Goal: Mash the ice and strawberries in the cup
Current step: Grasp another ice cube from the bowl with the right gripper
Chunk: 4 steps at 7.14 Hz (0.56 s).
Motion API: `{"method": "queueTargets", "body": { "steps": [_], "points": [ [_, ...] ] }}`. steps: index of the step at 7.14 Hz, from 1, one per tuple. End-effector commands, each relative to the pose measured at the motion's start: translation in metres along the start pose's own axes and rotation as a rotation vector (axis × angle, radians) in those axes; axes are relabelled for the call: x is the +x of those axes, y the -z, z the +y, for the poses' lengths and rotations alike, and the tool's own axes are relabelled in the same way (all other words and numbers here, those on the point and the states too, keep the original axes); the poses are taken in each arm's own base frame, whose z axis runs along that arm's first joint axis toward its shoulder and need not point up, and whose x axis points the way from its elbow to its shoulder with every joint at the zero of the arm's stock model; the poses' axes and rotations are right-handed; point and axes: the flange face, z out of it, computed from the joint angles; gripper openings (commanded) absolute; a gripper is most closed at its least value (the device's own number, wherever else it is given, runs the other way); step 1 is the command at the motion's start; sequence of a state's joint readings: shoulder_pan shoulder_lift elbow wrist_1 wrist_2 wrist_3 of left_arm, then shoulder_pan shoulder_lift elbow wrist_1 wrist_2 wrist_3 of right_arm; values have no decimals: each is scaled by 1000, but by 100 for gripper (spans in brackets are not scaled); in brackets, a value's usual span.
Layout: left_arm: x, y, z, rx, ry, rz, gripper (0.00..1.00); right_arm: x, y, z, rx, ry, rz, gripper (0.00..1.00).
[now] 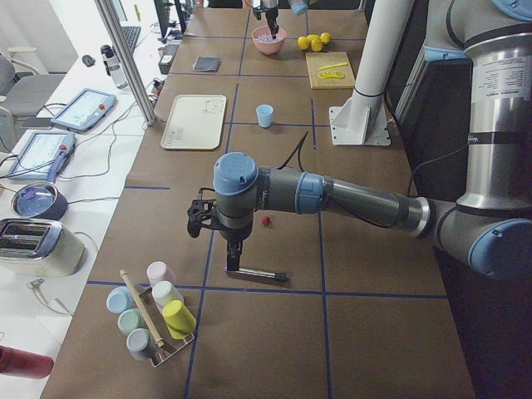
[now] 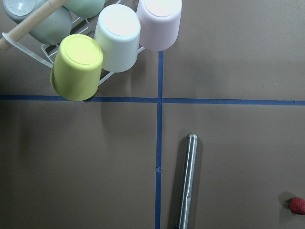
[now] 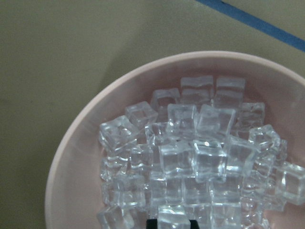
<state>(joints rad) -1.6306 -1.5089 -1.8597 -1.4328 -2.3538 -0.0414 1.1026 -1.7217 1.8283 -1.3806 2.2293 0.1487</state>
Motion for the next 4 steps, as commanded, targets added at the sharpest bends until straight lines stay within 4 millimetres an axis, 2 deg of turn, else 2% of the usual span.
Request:
{"method": "queueTargets", "body": {
  "steps": [1,2,3,4],
  "points": [
    [1,0,0,-2,1,14,100,1,42,0,59,-32,-39,0],
    [0,0,1,-1,2,14,100,-12,69,-2,76,-43,-63,0],
    [-2,-3,6,-8,8,16,100,-33,93,-16,89,-43,-67,0],
    [-2,-4,6,-9,9,17,100,-52,115,-48,90,-48,-69,0]
  ]
}}
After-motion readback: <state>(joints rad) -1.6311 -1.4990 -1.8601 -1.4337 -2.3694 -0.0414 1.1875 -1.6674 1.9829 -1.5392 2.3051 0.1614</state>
